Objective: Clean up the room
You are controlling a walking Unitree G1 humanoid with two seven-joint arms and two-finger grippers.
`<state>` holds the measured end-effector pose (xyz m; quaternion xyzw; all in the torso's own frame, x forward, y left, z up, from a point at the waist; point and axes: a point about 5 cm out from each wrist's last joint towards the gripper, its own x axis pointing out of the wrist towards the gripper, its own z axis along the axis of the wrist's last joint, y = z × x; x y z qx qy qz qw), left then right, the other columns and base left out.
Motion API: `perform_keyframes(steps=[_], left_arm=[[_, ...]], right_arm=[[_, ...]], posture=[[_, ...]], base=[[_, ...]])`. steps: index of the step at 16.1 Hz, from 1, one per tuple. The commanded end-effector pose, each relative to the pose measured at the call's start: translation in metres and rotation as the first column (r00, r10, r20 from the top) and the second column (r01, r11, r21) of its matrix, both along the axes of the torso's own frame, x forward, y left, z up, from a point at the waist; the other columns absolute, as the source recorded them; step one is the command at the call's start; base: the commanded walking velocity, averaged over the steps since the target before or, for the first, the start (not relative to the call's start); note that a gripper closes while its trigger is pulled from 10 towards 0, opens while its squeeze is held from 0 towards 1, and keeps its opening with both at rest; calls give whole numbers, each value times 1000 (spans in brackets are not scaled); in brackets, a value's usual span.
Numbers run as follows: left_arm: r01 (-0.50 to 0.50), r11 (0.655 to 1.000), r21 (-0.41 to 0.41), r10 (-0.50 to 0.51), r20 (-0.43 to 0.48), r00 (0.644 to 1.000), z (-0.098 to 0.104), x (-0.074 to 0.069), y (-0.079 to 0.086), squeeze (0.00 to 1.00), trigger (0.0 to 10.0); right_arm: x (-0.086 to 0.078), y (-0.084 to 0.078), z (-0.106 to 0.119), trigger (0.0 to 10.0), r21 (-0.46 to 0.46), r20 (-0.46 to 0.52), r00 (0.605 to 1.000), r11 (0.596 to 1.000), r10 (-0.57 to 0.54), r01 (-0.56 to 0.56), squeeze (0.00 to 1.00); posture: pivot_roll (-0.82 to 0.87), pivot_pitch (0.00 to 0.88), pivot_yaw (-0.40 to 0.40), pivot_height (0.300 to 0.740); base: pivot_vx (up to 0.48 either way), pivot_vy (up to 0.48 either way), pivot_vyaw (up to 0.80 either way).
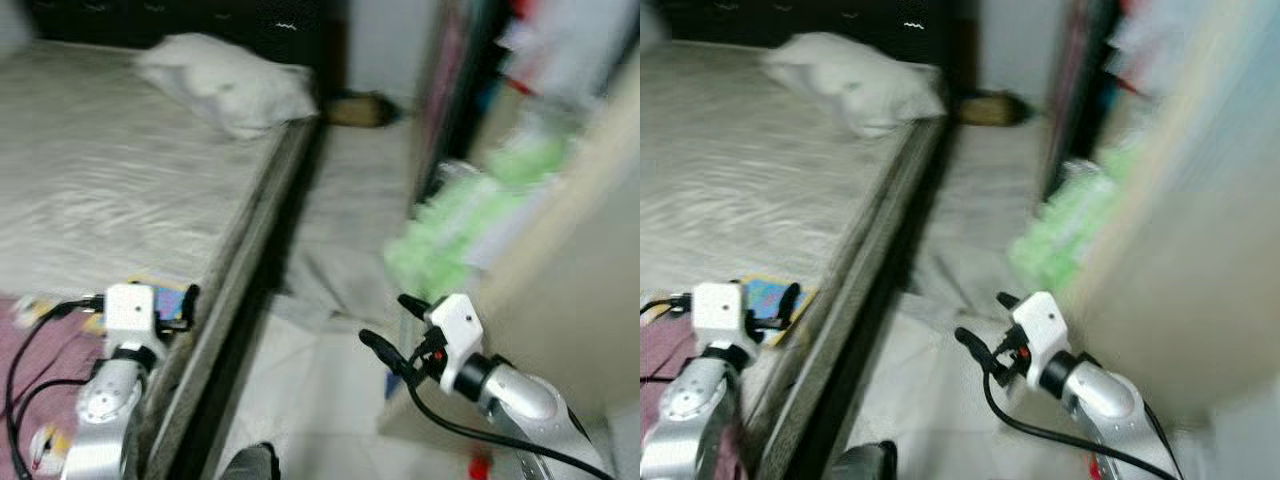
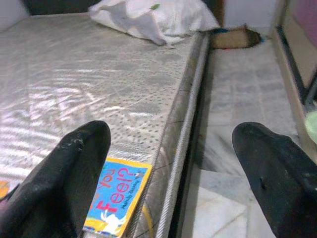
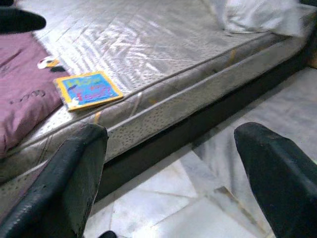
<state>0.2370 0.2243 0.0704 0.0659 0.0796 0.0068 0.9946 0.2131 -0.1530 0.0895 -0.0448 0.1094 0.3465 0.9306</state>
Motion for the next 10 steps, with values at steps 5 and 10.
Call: perform_keyframes(steps=[5,10], left_arm=[[-14,1000,3,14,-13,1000,-2,-2,4,0,10000],[-6,1000,-7,6,-10,1000,-2,-1,0,0,10000]], right_arm=[[12,1,7,10000,19,66,993,995,-99,98,0],[25,1,12,10000,35,125,969,977,-212,209,0]], posture=[[-46,82,-36,740],[-43,71,-35,740]], base=[[0,0,775],[0,0,123]])
